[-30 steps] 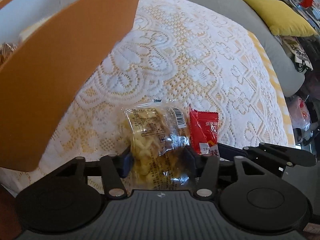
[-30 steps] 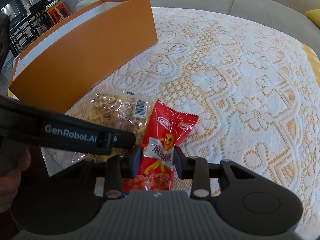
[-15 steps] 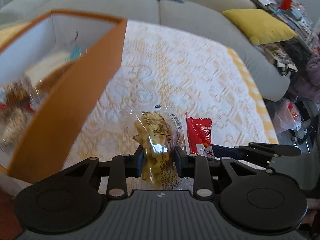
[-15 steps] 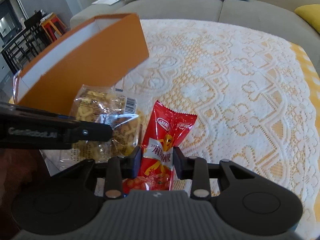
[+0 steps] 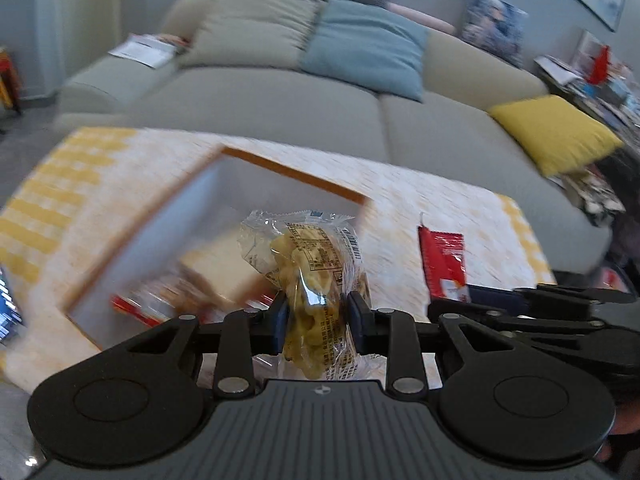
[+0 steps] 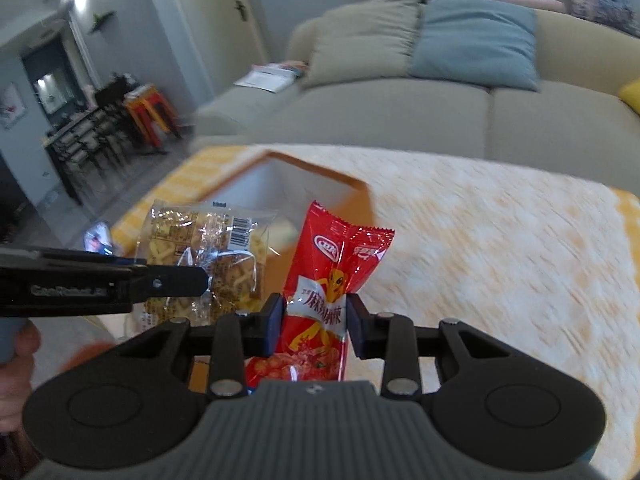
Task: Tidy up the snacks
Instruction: 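Lift and carry the waffle bag and red packet over the box with both grippers, then open both grippers to drop the waffle bag and red packet into the box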
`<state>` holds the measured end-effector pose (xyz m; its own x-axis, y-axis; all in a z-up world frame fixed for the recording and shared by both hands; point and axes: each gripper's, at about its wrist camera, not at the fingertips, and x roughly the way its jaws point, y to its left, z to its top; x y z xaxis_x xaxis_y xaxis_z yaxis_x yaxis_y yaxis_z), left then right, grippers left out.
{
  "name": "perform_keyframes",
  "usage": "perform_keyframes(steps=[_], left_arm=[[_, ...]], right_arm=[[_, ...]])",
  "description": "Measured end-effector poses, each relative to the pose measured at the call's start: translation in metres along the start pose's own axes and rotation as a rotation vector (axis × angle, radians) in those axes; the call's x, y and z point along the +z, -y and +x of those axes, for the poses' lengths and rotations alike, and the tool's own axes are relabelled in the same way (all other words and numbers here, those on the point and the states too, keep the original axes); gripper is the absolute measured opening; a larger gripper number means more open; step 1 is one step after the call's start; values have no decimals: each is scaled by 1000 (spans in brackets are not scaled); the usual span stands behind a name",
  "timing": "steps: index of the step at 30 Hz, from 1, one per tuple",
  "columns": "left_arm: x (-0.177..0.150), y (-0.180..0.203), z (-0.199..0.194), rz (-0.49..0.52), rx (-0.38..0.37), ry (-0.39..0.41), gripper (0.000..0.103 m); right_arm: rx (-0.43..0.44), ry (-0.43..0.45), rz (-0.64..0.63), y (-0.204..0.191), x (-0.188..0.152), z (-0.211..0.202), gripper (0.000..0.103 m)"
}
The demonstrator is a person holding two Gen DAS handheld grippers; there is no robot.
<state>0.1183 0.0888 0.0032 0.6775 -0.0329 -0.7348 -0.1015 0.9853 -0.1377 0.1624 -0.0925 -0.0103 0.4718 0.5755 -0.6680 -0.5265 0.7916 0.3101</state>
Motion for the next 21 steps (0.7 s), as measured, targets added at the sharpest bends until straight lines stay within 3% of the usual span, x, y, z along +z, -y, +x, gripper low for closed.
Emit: perform_keyframes(steps=[4,8,14,21], left_arm=[[22,-29,17,7,97,-32,34],[33,-54,43,-14,115,-105,34],[30,-84,68,-39,103,-175,34],[24,-84,93,-11,116,-245,33]], right_arm=[[54,-12,-29,-32,30,31,33],[62,-66,-3,-54,52,76,33],[-41,-139,-88,-69,64,140,33],[-98,-187,-160,-63,68,176,33]])
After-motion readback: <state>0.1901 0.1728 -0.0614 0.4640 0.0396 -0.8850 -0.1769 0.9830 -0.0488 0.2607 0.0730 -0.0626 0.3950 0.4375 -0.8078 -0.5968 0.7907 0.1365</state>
